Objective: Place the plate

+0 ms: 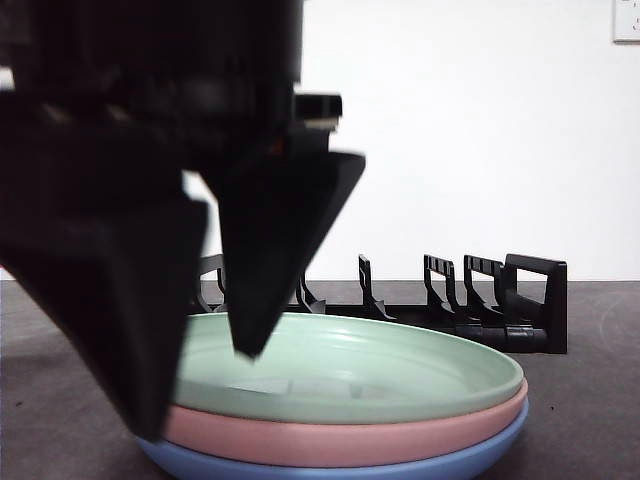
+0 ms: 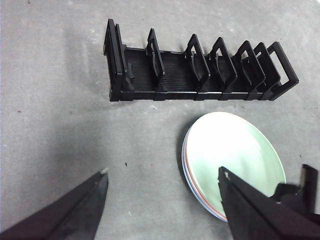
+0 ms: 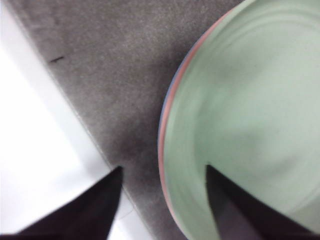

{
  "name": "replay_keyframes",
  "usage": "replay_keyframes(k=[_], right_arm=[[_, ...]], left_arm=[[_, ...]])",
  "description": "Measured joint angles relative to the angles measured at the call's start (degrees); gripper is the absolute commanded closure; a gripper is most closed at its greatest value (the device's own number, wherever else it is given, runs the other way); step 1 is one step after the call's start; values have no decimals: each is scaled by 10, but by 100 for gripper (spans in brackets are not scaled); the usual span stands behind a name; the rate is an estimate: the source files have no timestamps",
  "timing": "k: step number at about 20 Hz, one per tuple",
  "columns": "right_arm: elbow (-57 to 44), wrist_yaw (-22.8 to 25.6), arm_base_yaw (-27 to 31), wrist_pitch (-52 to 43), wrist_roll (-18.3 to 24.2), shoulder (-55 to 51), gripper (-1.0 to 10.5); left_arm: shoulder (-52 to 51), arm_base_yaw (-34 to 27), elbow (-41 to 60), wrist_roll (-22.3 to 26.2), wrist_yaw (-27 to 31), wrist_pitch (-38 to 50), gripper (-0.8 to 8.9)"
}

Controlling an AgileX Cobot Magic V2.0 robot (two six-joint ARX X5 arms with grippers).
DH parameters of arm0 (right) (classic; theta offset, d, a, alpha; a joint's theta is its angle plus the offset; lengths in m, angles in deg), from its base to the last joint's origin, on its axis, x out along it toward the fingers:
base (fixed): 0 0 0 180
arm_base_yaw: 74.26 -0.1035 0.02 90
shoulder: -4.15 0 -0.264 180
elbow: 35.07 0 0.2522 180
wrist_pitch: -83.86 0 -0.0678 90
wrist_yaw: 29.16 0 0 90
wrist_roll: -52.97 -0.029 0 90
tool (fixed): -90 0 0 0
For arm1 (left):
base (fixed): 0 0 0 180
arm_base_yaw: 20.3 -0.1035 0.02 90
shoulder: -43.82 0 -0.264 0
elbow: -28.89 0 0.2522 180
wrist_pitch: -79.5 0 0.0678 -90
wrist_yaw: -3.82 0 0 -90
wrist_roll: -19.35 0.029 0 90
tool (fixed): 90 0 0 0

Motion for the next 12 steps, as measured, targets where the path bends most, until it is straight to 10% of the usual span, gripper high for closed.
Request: replay_keyframes(k=[6, 12], right_arm=[[26, 25, 27, 11, -4, -164, 593], [-61, 66, 184, 12, -3, -361, 594]], left_arm=[[0, 0, 0, 0, 0, 0, 469], [0, 0, 0, 20, 15, 4, 469]])
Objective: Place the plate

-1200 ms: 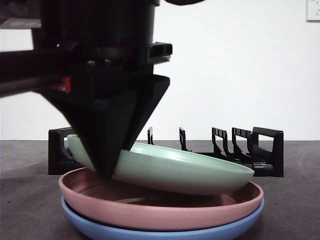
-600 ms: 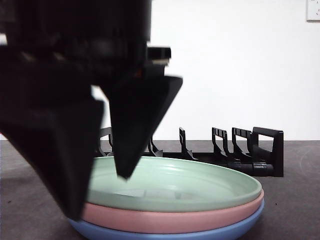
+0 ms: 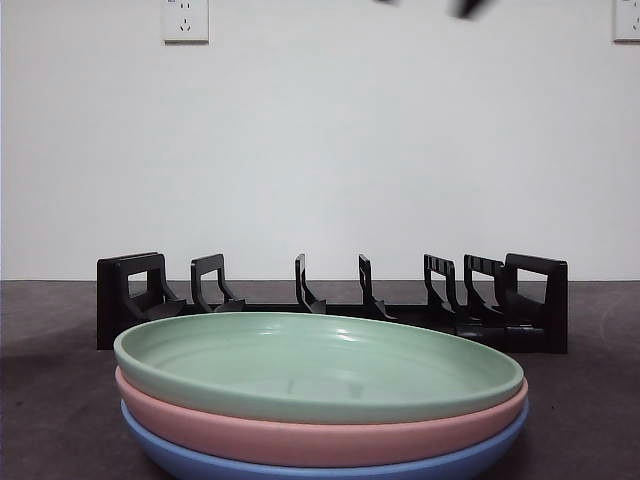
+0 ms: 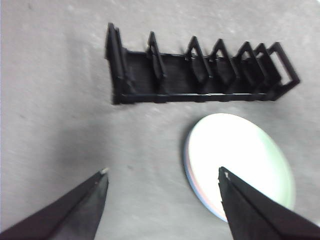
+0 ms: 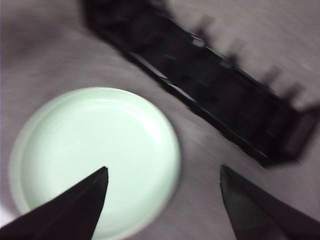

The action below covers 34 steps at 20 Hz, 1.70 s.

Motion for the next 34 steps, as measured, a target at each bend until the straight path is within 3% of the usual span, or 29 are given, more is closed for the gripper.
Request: replay_keyframes(k=[2, 4, 7, 8, 9, 14, 23, 26, 30, 31, 34], right_arm=[[-81, -4, 63, -31, 22, -76, 594], [-154, -32, 121, -83, 75, -142, 594], [-188, -66, 199, -126, 141, -174, 594], [-188, -66, 223, -138, 152, -170, 627], [-188, -73, 240, -139, 157, -166, 881], [-188, -107, 247, -169, 165, -169, 929], [-188, -107, 246, -184, 165, -169, 929], [-188, -107, 246, -184, 165, -169, 928], [-188, -107, 246, -184, 165, -170, 928], [-188, -107, 246, -184, 165, -170, 929], [-188, -107, 246, -184, 165, -170, 928]], left_arm=[[0, 0, 0, 17, 29, 0, 469], [0, 0, 0, 36, 58, 11, 469], [0, 0, 0, 77, 101, 47, 469], [0, 0, 0, 92, 105, 63, 519], [0, 0, 0, 108, 105, 74, 795], [1, 0, 0, 134, 105, 61, 807], [1, 0, 0, 137, 105, 64, 807], [-54, -44, 89, 156, 101, 207, 806], [-183, -170, 379, 204, -11, 544, 806], [-207, -202, 435, 204, -20, 593, 806], [-250, -253, 508, 193, -20, 605, 806]])
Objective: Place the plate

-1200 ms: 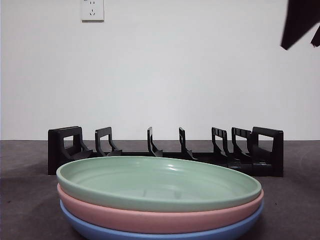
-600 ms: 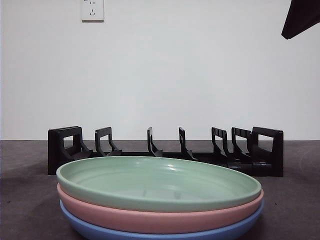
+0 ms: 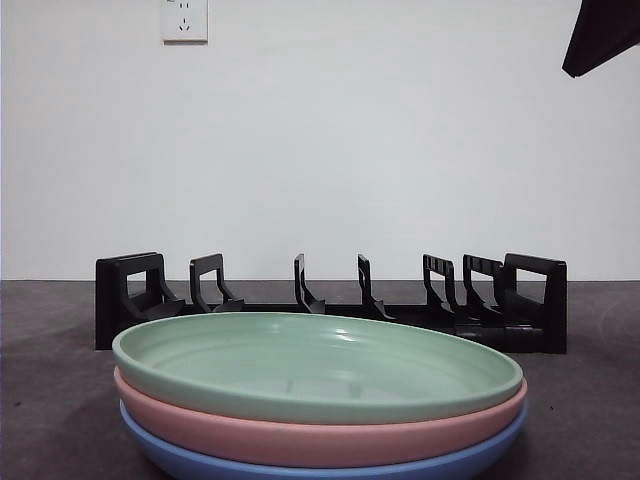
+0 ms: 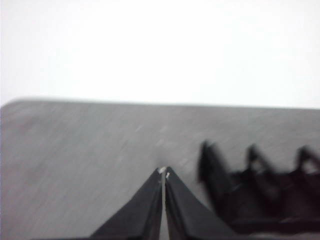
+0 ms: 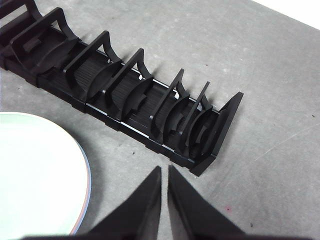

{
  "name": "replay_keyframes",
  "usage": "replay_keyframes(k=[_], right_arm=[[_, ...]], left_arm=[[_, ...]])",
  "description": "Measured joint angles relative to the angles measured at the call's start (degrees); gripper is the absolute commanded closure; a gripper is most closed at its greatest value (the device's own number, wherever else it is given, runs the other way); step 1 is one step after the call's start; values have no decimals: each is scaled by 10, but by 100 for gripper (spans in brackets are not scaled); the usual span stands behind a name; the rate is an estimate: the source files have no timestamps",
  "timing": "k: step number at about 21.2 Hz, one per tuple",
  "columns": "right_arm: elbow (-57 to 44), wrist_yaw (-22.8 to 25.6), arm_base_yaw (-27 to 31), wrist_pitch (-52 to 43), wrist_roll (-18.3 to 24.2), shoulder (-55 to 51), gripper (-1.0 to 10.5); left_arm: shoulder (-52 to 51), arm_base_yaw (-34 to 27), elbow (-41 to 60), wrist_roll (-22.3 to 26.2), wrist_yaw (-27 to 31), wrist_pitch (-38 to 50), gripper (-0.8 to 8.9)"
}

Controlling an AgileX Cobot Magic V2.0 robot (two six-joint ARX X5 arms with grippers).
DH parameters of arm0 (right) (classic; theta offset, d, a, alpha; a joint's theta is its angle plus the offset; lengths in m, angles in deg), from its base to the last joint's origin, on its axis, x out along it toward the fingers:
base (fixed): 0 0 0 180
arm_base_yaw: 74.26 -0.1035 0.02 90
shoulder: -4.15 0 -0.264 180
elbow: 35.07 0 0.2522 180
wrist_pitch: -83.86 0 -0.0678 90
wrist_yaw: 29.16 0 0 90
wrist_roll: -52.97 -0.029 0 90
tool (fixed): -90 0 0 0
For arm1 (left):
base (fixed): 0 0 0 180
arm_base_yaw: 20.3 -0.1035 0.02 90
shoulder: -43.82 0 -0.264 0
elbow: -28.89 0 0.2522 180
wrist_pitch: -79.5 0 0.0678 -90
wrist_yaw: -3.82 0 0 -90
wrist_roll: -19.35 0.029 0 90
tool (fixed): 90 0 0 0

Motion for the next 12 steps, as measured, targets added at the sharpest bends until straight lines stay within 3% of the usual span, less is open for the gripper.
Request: replay_keyframes(k=[6, 12], right_arm=[[0, 0, 0, 0, 0, 0, 929], [0, 0, 0, -1, 0, 0, 929]], left_arm=[[-35, -45, 36, -5, 0, -7, 806], [-35, -50, 36, -10, -1, -18, 806]])
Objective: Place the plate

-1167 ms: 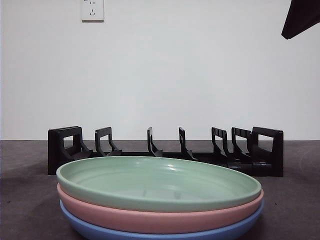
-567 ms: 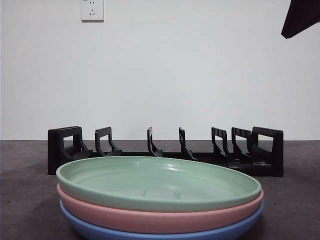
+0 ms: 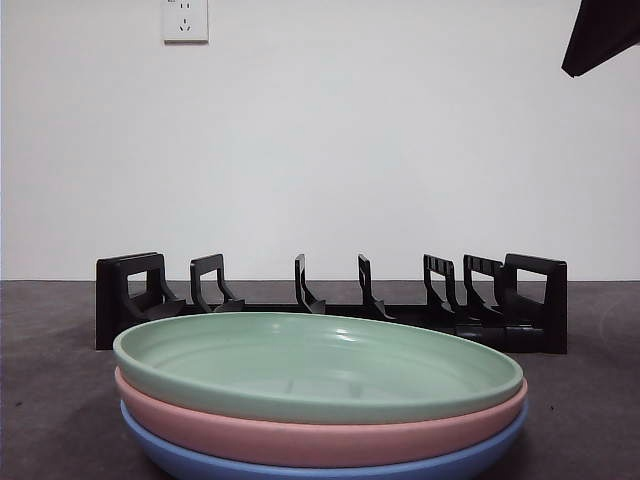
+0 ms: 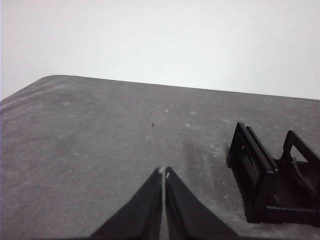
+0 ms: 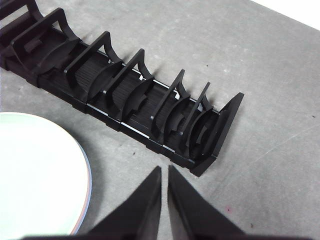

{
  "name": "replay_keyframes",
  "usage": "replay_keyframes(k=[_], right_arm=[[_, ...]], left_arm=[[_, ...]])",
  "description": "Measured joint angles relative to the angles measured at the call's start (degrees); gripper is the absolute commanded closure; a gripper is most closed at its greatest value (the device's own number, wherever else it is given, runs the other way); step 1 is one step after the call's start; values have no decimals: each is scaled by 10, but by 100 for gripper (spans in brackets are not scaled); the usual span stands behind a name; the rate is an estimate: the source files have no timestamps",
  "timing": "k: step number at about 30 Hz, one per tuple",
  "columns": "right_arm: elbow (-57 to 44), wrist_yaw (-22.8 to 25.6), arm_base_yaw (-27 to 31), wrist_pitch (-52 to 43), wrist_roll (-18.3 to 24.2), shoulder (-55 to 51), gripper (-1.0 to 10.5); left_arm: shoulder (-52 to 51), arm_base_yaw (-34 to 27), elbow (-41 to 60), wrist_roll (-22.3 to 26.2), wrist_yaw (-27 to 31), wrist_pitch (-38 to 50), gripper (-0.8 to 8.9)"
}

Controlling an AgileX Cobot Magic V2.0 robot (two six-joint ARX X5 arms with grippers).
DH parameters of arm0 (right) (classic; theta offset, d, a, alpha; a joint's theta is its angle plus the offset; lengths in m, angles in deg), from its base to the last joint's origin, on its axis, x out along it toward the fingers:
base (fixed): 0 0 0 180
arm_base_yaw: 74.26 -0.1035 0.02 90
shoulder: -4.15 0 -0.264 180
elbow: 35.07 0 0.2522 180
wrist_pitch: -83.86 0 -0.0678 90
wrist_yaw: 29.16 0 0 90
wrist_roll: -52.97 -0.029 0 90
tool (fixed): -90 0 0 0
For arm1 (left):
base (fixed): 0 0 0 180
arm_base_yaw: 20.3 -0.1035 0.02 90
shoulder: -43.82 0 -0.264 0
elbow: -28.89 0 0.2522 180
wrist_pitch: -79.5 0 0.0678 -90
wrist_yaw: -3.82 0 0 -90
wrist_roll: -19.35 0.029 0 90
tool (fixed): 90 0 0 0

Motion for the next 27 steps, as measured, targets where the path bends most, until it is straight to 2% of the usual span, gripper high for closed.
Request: replay_keyframes(k=[12, 15, 19, 24, 27], right_arm=[[0, 0, 0, 0, 1, 0, 929], [-5, 14, 9, -3, 20, -14, 929], [-90, -2, 83, -94, 32, -107, 929], [-299, -68, 220, -247, 32, -290, 929], [-389, -75, 273, -269, 32, -370, 929]], left_arm=[[0, 0, 0, -2, 0, 0, 806], [0, 0, 0, -2, 0, 0, 806], [0, 0, 0, -2, 0, 0, 807], [0, 0, 0, -2, 0, 0, 806], [0, 0, 0, -2, 0, 0, 806]])
